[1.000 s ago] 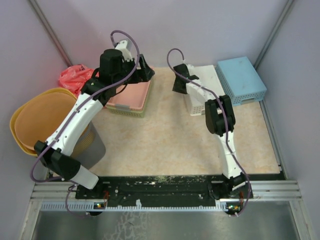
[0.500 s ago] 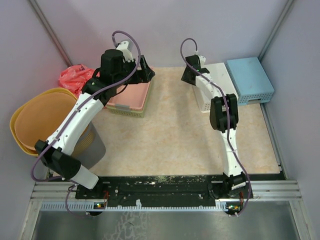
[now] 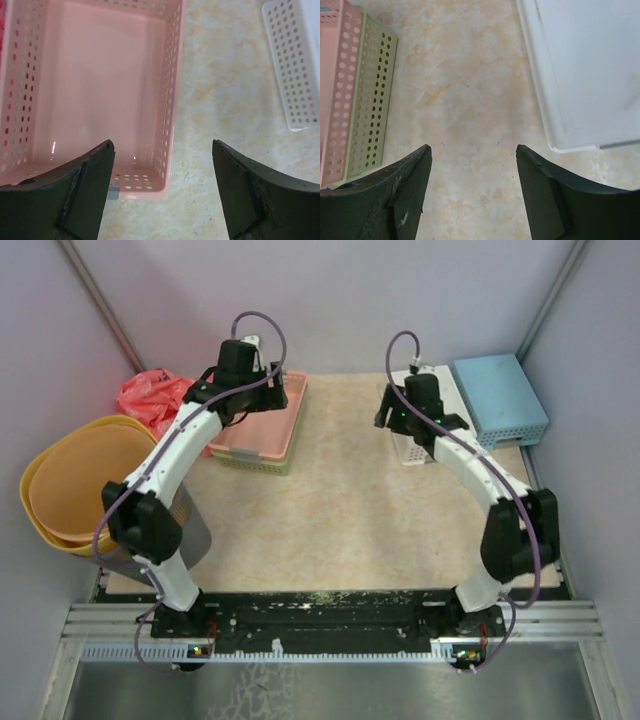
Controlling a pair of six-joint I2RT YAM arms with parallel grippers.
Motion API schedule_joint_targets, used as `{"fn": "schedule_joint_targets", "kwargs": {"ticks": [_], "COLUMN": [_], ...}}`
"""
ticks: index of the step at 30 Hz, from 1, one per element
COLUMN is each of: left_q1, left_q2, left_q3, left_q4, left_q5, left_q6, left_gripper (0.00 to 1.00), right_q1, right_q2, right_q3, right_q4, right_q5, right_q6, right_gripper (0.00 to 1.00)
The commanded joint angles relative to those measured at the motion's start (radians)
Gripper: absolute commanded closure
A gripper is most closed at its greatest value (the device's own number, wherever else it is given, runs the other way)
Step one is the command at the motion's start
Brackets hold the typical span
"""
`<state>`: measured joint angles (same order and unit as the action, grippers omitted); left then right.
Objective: Turn the large container upside down
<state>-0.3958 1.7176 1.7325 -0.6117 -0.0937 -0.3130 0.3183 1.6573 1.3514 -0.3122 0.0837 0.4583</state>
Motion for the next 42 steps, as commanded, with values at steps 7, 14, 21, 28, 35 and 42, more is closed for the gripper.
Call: {"fn": "schedule_joint_targets", "kwargs": {"ticks": [7, 14, 21, 28, 35, 42], "left_q1": [-0.022, -0.034, -0.053, -0.076, -0.103, -0.127], "left_q2": [0.336, 0.407, 0.338, 0.274, 0.202, 0.176], "left_q3": [0.175, 0.191, 0.204, 0.306, 0.442, 0.51], "left_q4": [-0.049, -0.067, -0.077, -0.135, -0.18, -0.201], "left_q5": [0.017, -0.009, -0.017, -0.029, -0.032, -0.006], "left_q6": [0.068, 0.077, 0.085, 0.113, 0.152, 0.156], "left_gripper": [0.26, 0.62, 0.97, 1.0, 1.0, 1.0], "right_q1": [-0.041, -0.041, -0.041, -0.041, -0.041, -0.041], "right_q2": [-0.397, -0.449, -0.453, -0.451, -0.478, -0.493], "right_q3": [-0.283, -0.293, -0.28, -0.288, -0.285, -0.271], "right_q4": [-0.013, -0.04, -0.037, -0.035, -0.034, -0.051], "right_q5": [0.054, 0.066, 0.058, 0.036, 0.028, 0.033], "right_q6": [0.013, 0.024, 0.025, 0.032, 0.032, 0.029], "right_gripper": [0.31, 0.31, 0.31, 0.32, 0.32, 0.32]}}
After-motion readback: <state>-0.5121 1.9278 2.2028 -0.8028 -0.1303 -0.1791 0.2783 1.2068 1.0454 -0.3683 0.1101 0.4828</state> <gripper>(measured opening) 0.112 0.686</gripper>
